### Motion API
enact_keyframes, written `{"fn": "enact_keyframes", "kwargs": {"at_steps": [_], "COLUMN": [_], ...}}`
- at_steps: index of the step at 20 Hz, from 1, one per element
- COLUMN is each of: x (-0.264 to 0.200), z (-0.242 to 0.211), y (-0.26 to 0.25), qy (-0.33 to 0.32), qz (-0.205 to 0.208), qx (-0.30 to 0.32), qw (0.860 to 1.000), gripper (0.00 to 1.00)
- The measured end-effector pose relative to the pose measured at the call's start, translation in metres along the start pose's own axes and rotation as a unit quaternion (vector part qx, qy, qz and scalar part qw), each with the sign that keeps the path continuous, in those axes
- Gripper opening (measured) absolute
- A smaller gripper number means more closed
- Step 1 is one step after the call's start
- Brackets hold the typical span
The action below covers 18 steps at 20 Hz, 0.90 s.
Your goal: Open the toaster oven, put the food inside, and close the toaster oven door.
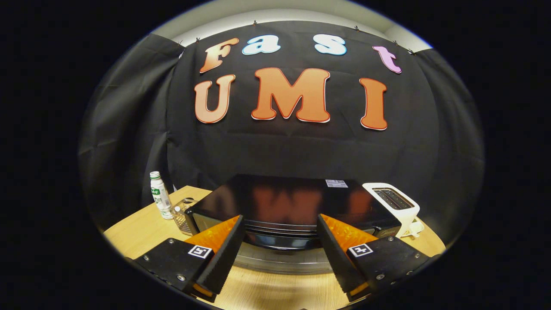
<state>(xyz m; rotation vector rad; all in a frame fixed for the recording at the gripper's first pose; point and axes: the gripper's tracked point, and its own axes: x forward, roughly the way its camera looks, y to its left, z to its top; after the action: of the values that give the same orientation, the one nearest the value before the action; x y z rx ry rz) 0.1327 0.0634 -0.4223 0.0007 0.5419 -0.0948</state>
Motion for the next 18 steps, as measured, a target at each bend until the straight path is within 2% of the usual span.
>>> {"fn": "enact_keyframes", "kwargs": {"at_steps": [4, 9, 18], "x": [-0.003, -0.037, -0.103], "z": [-0.003, -0.014, -0.07], "y": [0.001, 0.007, 0.016], "qy": [-0.016, -0.029, 0.032], "qz": [-0.001, 0.007, 0.039], "qx": [0.037, 0.032, 0.016], "qw": [0.999, 0.999, 0.999], "gripper": [0.99, 0.93, 0.9]}}
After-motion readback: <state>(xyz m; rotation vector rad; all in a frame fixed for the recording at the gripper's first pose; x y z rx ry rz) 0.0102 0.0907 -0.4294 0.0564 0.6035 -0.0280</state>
